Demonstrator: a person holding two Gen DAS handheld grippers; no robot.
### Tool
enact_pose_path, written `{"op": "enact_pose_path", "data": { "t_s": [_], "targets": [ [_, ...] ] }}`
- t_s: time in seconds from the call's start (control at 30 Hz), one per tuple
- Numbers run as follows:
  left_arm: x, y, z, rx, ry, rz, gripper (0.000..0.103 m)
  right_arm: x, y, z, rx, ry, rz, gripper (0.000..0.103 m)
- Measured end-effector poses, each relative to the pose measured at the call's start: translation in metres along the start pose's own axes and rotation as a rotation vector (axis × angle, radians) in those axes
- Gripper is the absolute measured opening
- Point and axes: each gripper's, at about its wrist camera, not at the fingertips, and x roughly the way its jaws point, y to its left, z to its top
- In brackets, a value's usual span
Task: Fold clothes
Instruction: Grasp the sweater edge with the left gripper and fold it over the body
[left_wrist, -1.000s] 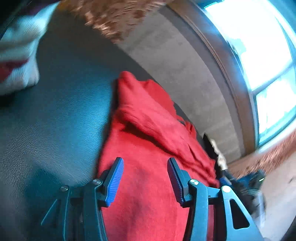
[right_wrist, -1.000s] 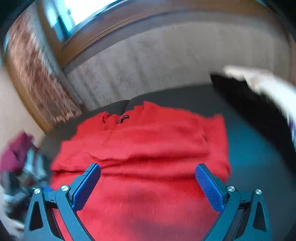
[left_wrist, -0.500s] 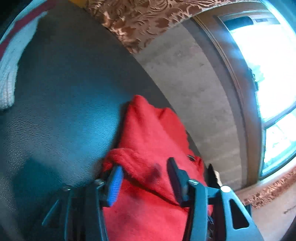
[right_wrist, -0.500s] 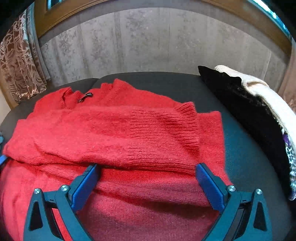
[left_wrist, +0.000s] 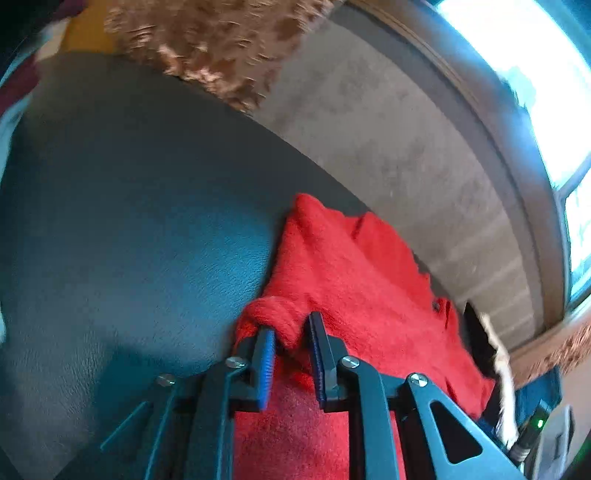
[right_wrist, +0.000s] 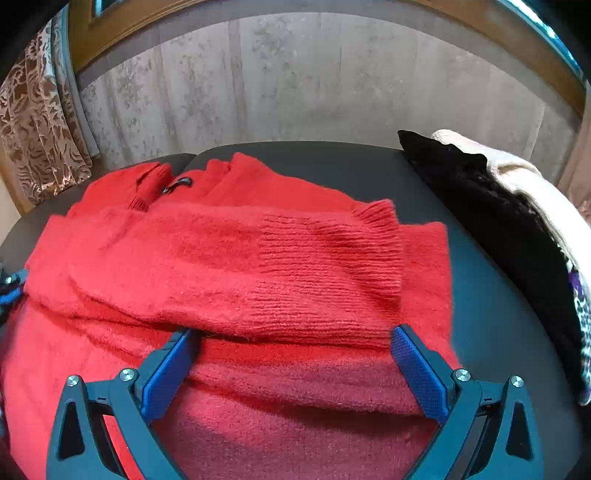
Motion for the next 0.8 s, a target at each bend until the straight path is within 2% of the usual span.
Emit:
{"op": "enact_pose_path", "data": {
  "t_s": [0.13, 0.23, 0.33, 0.47, 0.53, 0.67, 0.77, 0.8],
  "targets": [
    [-0.035, -0.011, -0.008, 0.091, -0.028, -0.063, 0.024, 0.003, -0.002, 0.004, 0.01, 0.008, 0.012, 0.103],
    [-0.074, 0.002, -0.031, 0.116, -0.043, -0.109, 0.025, 0.002, -0.003, 0.003, 0.015, 0.008, 0.02, 0.103],
    [-0.112, 0.027, -0.064, 0.086, -0.018, -0.164, 0.025, 0.003, -0.004, 0.004, 0.014, 0.013, 0.026, 0.103],
    [-0.151, 0.041, -0.112, 0.132, 0.048, -0.197, 0.025, 0.0, -0.005, 0.009, -0.016, 0.029, 0.042, 0.103],
    [-0.163, 0.039, -0.141, 0.194, 0.112, -0.179, 0.028, -0.013, -0.009, 0.009, 0.005, -0.005, 0.077, 0.103],
    [-0.166, 0.035, -0.184, 0.3, 0.229, -0.095, 0.029, -0.058, -0.021, 0.0, 0.044, -0.105, 0.186, 0.103],
    [-0.162, 0.038, -0.205, 0.319, 0.281, -0.066, 0.033, -0.087, -0.035, -0.024, 0.03, -0.08, 0.306, 0.103],
    [-0.157, 0.039, -0.209, 0.302, 0.303, -0.067, 0.04, -0.094, -0.041, -0.033, 0.026, -0.061, 0.34, 0.103]
  ]
}}
